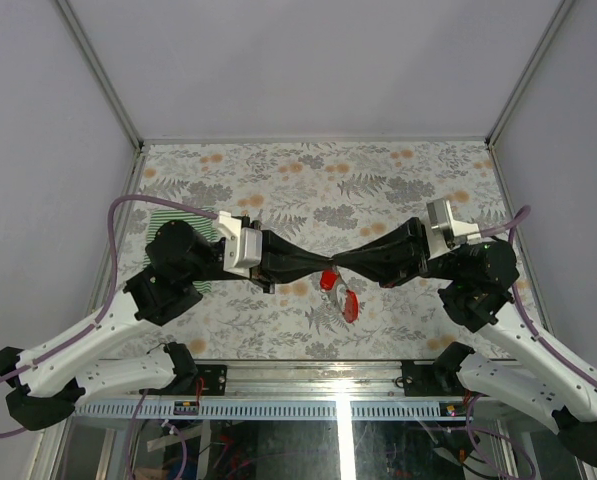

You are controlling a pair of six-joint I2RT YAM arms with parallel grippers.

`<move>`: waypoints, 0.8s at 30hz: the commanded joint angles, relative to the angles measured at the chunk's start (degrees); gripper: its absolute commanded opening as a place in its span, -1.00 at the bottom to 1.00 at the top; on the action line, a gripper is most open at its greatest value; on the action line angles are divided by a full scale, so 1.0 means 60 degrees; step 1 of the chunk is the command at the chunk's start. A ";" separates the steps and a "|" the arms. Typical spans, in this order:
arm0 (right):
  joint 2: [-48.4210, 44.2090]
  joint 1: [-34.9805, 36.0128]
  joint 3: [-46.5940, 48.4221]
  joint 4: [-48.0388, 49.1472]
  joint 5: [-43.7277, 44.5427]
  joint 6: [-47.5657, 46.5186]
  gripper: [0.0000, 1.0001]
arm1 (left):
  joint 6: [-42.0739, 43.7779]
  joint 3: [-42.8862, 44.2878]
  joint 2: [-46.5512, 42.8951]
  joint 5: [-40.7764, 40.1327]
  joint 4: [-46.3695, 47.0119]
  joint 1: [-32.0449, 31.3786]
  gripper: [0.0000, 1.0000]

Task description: Put the keys on the keyring

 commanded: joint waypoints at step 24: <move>-0.0611 0.0061 0.1566 -0.5046 0.0316 -0.3379 -0.46 | 0.1033 0.2382 0.0753 -0.0330 -0.4073 -0.0025 -1.00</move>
